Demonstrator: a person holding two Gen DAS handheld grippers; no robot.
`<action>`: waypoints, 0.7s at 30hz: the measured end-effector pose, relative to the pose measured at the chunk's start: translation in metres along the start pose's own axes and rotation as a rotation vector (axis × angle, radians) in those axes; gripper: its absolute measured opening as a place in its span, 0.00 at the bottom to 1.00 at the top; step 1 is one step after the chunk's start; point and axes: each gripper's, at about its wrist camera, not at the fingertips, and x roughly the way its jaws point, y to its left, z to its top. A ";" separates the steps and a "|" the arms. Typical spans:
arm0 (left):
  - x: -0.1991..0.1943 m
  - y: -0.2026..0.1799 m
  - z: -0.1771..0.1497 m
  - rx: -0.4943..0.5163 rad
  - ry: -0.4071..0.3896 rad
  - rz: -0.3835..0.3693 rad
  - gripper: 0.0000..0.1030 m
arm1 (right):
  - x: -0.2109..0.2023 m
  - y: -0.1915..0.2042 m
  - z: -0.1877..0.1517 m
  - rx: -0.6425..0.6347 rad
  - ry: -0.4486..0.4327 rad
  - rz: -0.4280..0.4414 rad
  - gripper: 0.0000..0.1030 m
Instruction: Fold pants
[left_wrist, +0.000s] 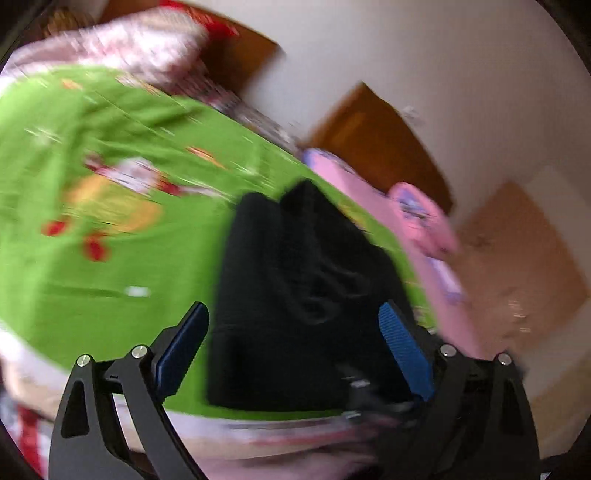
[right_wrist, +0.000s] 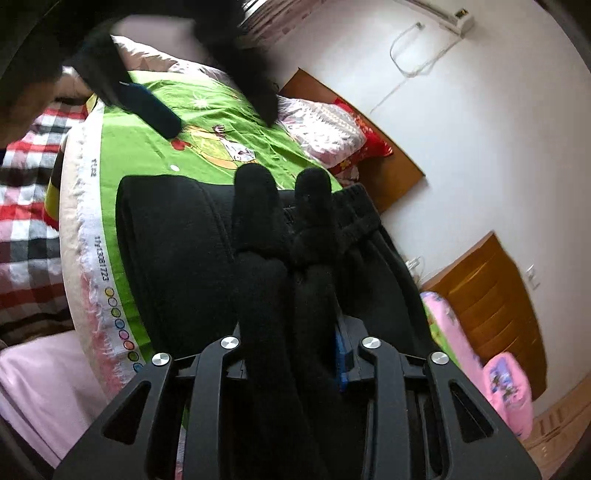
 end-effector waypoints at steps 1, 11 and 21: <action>0.005 -0.005 0.004 0.003 0.020 -0.015 0.92 | -0.005 0.002 -0.002 -0.011 -0.005 -0.001 0.35; 0.046 -0.031 0.001 -0.003 0.198 0.051 0.95 | -0.092 -0.092 -0.061 0.442 -0.150 0.298 0.81; 0.056 -0.030 -0.002 -0.131 0.256 -0.036 0.78 | -0.084 -0.162 -0.137 0.865 -0.122 0.259 0.84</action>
